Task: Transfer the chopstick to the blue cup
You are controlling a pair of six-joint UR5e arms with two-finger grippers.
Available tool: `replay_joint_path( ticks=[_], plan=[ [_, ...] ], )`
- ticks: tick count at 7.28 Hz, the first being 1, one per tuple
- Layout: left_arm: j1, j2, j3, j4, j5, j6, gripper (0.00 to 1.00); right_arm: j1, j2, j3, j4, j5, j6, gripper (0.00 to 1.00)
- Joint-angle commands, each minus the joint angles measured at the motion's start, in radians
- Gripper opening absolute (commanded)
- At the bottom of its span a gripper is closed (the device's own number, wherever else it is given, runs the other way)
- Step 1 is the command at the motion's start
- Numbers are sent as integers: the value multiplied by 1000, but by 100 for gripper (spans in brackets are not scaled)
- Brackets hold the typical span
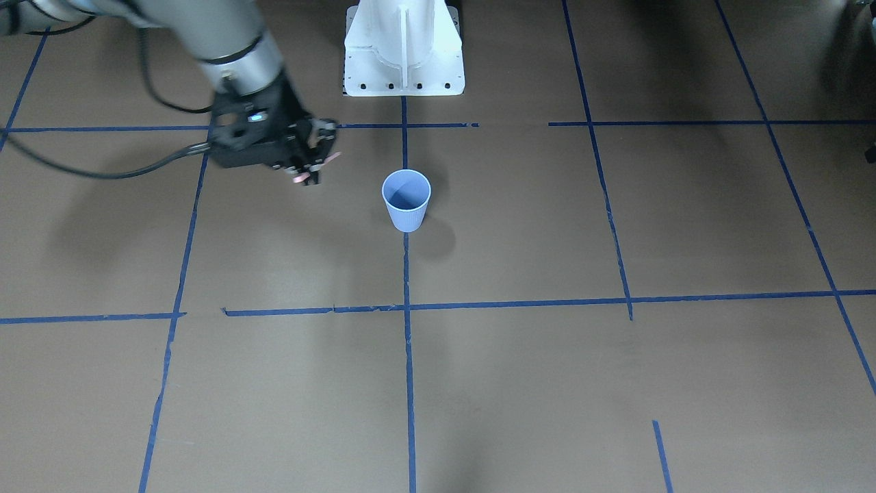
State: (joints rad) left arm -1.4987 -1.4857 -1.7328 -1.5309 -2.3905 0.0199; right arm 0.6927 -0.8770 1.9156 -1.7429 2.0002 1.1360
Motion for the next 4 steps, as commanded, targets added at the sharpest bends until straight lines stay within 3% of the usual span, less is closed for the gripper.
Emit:
replay_joint_path(
  ticks=[1,4],
  plan=[
    [0,-1,-5,0,-1,0,100,-70,117,-76,-1,-84,124,0],
    [0,-1,-4,0,-1,0,100,-49,128,-83,-6,-150,131,0]
  ],
)
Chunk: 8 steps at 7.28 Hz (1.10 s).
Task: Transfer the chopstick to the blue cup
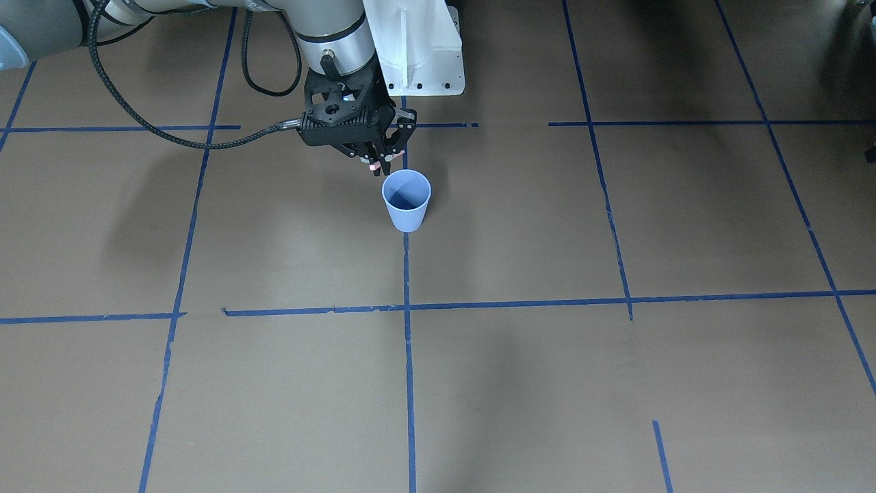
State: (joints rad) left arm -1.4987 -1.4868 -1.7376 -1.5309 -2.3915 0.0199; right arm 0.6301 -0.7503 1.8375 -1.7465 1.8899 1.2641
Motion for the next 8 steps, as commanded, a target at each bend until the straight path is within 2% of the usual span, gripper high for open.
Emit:
replay_joint_path(
  ticks=[1,6,8],
  plan=[
    [0,0,1,0,0,0,100,16,0,-15,-1,-79,3,0],
    [0,0,-3,0,0,0,100,-22,5,-55,7,-95,30,0],
    [0,0,-2,0,0,0,100,-59,6,-72,10,-147,49,0]
  ],
)
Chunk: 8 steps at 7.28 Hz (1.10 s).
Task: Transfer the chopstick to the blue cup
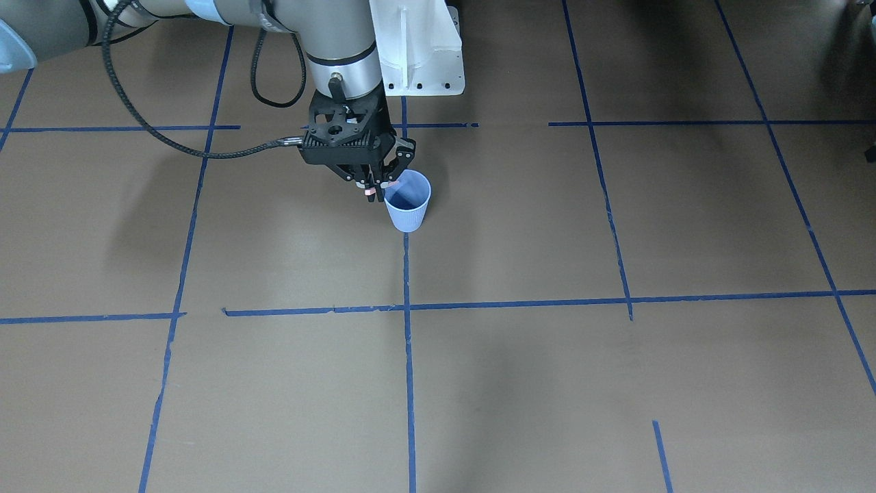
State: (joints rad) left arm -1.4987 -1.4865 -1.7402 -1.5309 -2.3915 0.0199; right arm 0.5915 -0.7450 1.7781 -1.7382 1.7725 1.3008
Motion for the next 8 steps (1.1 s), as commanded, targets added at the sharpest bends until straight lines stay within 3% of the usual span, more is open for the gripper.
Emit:
replay_joint_path(
  ticks=[1,5,6,7,8],
  plan=[
    [0,0,2,0,0,0,100,-25,1,-43,47,-31,20,0],
    [0,2,-2,0,0,0,100,-30,-1,-91,94,-47,20,3],
    [0,2,-2,0,0,0,100,-30,-2,-91,94,-47,18,29],
    [0,2,-2,0,0,0,100,-33,-1,-86,94,-47,15,99],
    [0,2,-4,0,0,0,100,-33,-1,-83,94,-45,8,100]
  ],
)
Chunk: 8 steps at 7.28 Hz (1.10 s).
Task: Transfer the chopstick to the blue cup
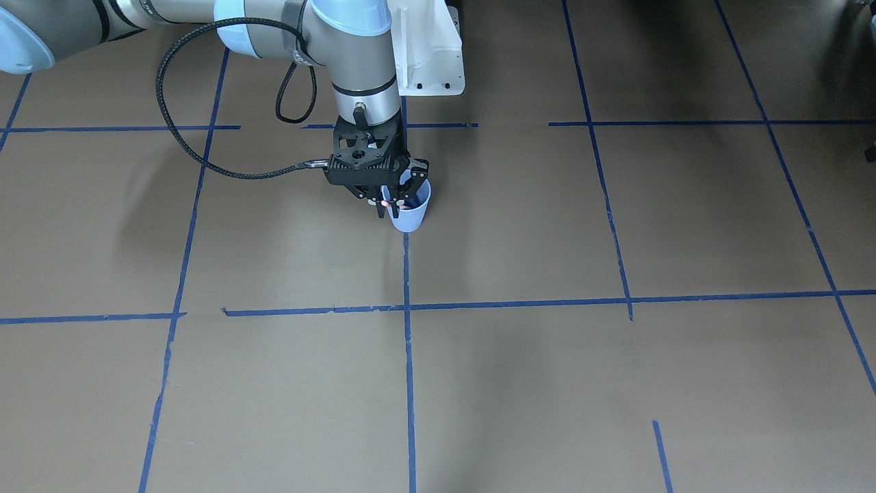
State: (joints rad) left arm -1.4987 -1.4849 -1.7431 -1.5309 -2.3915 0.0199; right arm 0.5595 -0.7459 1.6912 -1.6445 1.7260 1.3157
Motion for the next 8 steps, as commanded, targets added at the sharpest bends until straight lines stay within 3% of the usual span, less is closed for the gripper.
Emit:
replay_joint_path(
  ticks=[1,2,5,8],
  plan=[
    [0,0,-1,0,0,0,100,-1,2,8,-1,4,-9,100],
    [0,-1,-1,0,0,0,100,6,3,13,-6,9,-15,100],
    [0,0,-1,-3,0,-2,100,193,-41,15,-90,248,-284,100],
    [0,0,-1,-8,2,-3,100,418,-206,19,-92,436,-633,100]
  ],
)
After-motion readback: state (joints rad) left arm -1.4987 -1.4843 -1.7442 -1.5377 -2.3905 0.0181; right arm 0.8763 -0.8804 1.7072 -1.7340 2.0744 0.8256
